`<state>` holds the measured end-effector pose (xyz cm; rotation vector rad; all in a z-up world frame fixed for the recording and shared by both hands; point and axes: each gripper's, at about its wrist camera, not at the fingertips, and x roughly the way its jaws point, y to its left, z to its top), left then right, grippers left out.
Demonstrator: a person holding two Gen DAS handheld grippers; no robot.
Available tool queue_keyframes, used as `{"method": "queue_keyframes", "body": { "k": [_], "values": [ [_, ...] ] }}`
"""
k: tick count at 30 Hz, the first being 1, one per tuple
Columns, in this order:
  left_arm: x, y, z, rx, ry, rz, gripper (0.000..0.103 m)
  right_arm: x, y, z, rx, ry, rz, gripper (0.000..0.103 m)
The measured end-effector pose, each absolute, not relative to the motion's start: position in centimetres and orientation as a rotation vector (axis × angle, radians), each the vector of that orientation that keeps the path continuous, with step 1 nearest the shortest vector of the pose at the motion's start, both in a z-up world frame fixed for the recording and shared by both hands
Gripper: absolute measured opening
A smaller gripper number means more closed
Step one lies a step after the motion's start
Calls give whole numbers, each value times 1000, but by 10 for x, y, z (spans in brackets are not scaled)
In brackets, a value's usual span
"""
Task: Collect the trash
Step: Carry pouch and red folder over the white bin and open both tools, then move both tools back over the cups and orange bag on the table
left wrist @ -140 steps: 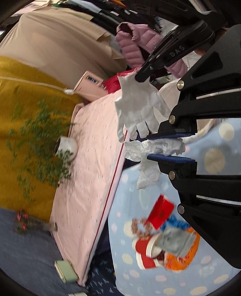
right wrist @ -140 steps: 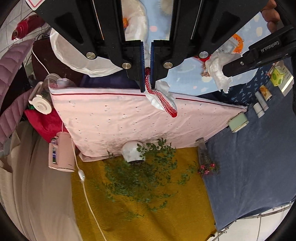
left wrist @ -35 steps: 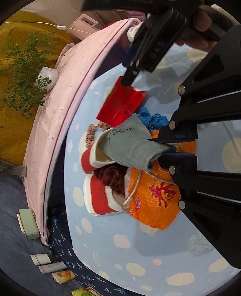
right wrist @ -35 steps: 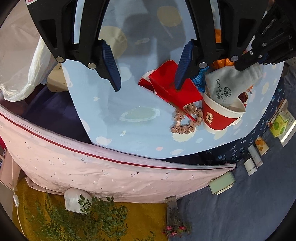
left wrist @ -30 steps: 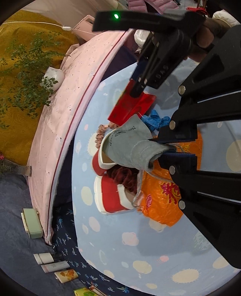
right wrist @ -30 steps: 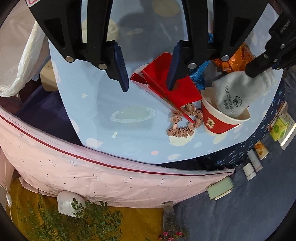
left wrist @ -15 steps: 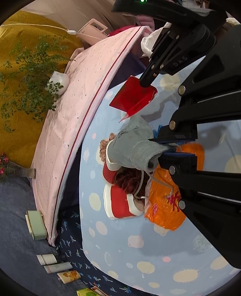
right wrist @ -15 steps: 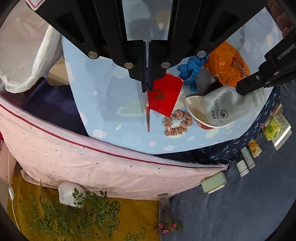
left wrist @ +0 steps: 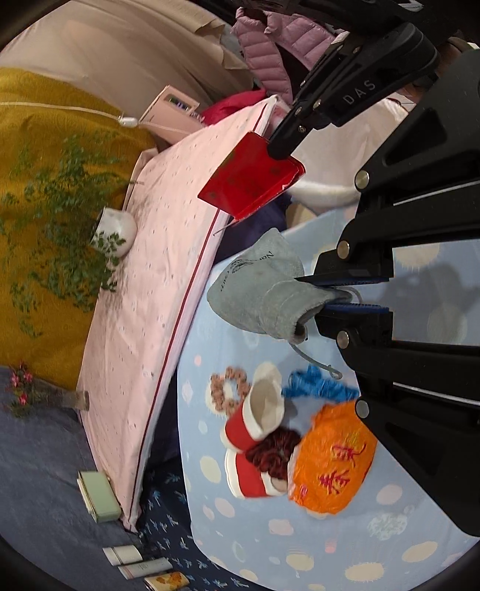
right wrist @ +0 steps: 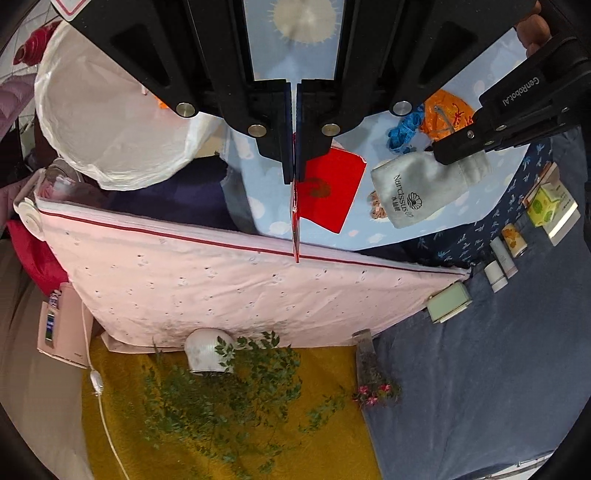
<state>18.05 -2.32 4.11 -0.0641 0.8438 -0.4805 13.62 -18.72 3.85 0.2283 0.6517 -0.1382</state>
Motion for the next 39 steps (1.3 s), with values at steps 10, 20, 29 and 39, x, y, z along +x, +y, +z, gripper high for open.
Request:
{"method": "queue_keyframes", "body": {
  "k": [10,20,29,39],
  "values": [
    [143,-92,45,-19,859,-610,7,74,-254,43,305,622,-262,1],
    [120,-147,40,24,884,-711,8,36,-296,35,354,621,-343,1],
    [104,-165,42,39,835,-699,62,24,-308,32,392,605,-378,22],
    [119,-144,44,24,836,-629,63,31,-300,37,371,601,-360,34]
  ]
}}
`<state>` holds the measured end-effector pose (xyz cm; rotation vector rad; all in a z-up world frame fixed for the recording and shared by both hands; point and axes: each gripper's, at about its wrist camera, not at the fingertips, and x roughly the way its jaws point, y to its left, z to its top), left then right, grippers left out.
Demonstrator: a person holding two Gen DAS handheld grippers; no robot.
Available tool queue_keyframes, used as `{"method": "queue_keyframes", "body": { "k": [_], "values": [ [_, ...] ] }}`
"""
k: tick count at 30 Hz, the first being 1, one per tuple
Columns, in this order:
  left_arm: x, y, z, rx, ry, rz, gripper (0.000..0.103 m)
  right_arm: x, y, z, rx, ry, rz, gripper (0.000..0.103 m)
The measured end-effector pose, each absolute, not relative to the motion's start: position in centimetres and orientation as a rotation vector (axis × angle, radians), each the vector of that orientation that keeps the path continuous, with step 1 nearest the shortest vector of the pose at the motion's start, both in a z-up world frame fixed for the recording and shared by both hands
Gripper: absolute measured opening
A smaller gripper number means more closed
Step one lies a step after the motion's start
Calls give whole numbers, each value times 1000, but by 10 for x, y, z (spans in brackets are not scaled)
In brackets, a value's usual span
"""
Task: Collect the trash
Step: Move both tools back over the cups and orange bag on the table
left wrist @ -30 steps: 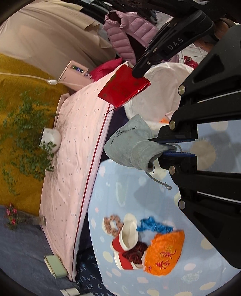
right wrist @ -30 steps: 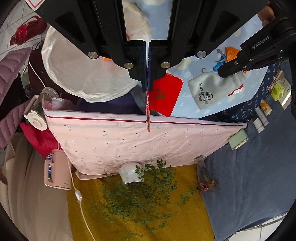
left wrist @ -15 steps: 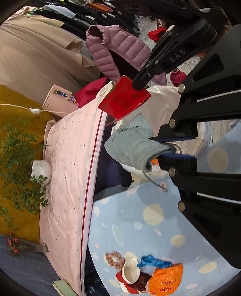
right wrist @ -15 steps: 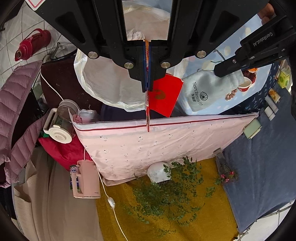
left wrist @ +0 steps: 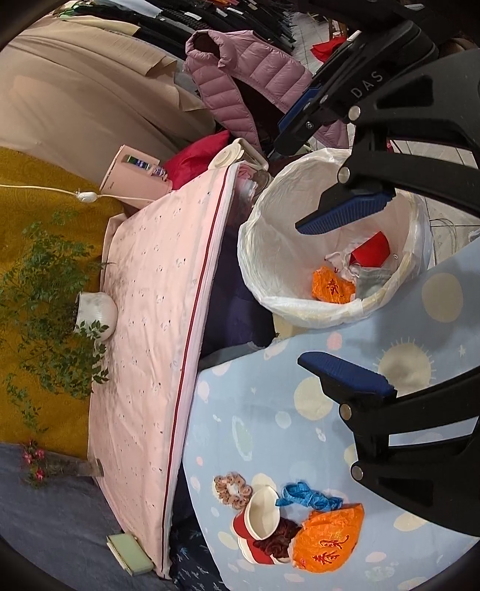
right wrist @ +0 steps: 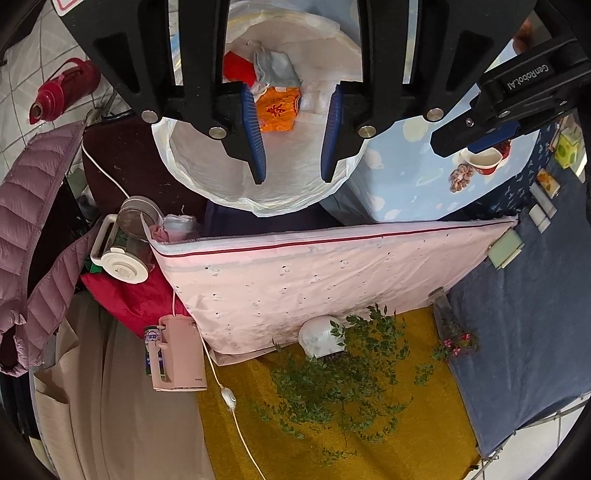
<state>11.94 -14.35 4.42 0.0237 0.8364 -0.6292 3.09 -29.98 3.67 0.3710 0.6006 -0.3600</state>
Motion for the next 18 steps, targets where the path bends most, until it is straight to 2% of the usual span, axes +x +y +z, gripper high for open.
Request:
{"method": "queue_keyframes", "body": {
  "k": [12,18],
  "values": [
    [128,-113,44,-16,841,-572,63,43,-274,36,346,619,-314,34],
    [133,-91,40,-36,846,-515,69,50,-255,35,335,632,-281,34]
  ]
}}
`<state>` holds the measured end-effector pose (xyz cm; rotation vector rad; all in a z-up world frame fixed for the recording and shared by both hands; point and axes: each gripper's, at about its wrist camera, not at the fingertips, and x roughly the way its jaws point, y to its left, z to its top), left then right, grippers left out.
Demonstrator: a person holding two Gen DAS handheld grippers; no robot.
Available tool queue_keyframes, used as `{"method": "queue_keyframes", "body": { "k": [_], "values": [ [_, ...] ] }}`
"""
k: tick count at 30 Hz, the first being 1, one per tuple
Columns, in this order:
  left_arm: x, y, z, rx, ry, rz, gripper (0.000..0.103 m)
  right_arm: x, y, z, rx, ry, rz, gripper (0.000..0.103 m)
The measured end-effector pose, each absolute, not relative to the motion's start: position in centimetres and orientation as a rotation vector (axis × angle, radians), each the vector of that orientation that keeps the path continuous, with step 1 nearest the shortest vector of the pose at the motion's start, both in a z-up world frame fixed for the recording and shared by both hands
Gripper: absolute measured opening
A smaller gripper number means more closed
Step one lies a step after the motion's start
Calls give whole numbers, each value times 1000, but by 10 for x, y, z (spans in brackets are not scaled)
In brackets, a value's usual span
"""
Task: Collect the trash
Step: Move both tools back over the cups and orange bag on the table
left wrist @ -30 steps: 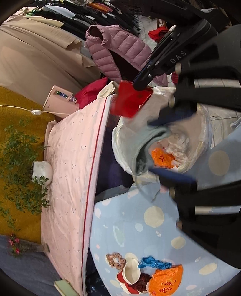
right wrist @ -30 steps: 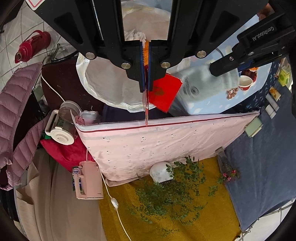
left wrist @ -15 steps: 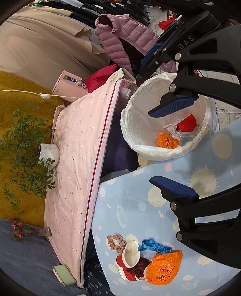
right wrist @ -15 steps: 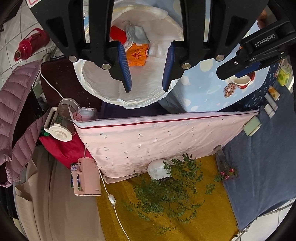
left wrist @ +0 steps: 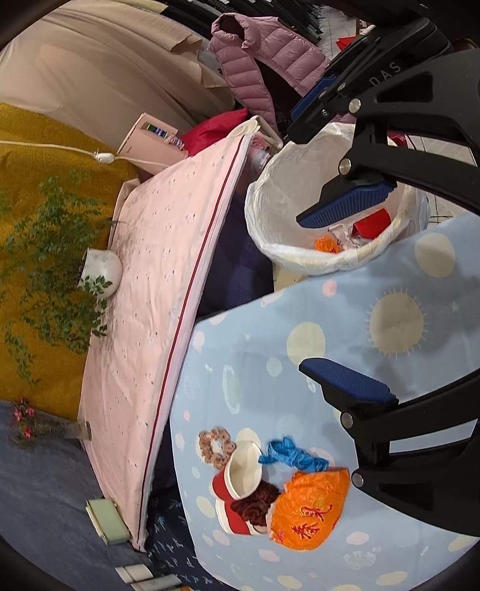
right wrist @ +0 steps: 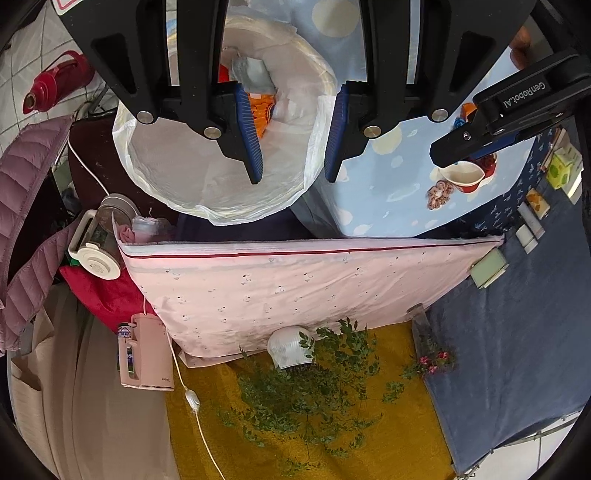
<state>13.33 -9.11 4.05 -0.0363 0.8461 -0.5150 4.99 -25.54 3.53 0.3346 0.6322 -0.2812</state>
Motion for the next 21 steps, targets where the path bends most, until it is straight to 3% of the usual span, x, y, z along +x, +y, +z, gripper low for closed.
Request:
{"method": "queue_keyframes", "body": {
  "k": [13,21],
  "values": [
    [143,-44,32,-67,855,-423,70,66,-215,33,290,664,-213,35],
    [150,-9,21,-85,865,-334,82,80,-184,28,271,688,-165,40]
  ]
}}
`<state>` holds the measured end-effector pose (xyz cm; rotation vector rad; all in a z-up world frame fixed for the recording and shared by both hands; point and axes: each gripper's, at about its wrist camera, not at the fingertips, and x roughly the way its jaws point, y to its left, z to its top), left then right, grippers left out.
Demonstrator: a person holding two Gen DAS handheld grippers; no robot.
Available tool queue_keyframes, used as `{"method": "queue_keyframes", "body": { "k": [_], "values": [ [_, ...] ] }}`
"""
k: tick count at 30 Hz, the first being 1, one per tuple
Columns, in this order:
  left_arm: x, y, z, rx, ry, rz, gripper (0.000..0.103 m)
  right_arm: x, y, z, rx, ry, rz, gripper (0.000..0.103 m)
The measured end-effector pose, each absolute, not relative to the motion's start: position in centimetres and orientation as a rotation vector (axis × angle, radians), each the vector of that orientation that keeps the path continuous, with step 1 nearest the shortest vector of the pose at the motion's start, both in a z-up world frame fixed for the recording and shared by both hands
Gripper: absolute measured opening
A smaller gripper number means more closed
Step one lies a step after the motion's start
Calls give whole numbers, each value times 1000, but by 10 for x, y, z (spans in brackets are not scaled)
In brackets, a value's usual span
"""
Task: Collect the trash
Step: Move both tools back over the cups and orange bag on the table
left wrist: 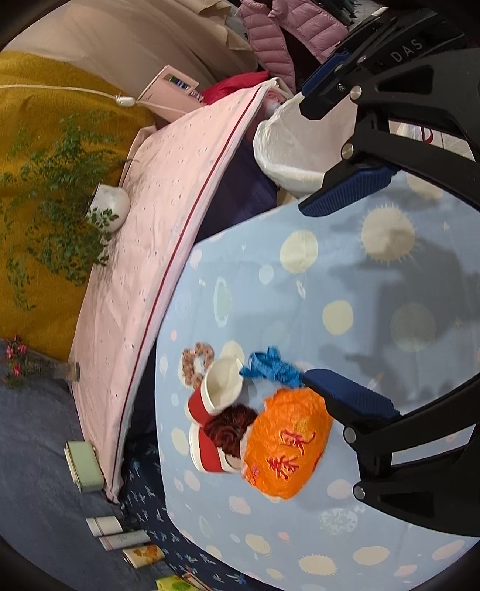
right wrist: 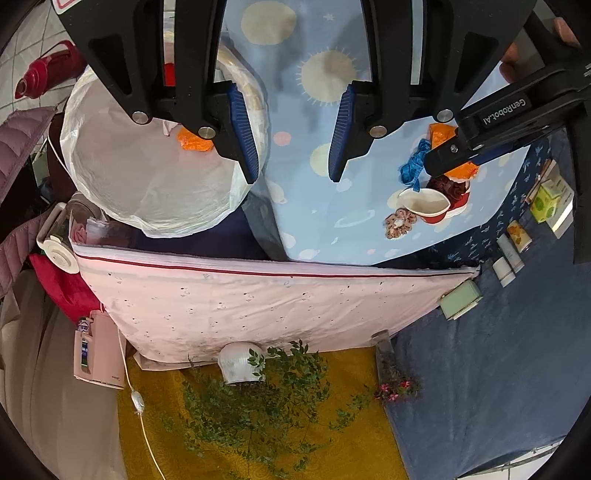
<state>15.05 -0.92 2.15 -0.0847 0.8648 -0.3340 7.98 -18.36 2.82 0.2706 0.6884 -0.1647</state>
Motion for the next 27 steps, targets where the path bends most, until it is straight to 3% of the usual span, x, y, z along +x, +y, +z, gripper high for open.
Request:
{"method": "queue_keyframes", "body": {
  "k": [6,17,27],
  "values": [
    [162,27,4,-107,894,-234,86,91,-159,19,254,713,-124,47],
    [190,91,-32,-190,978,-84,86,120,-120,-4,238,776,-58,47],
    [230,104,-55,-276,1068,-76,86,154,-94,-24,240,827,-26,47]
  ]
}}
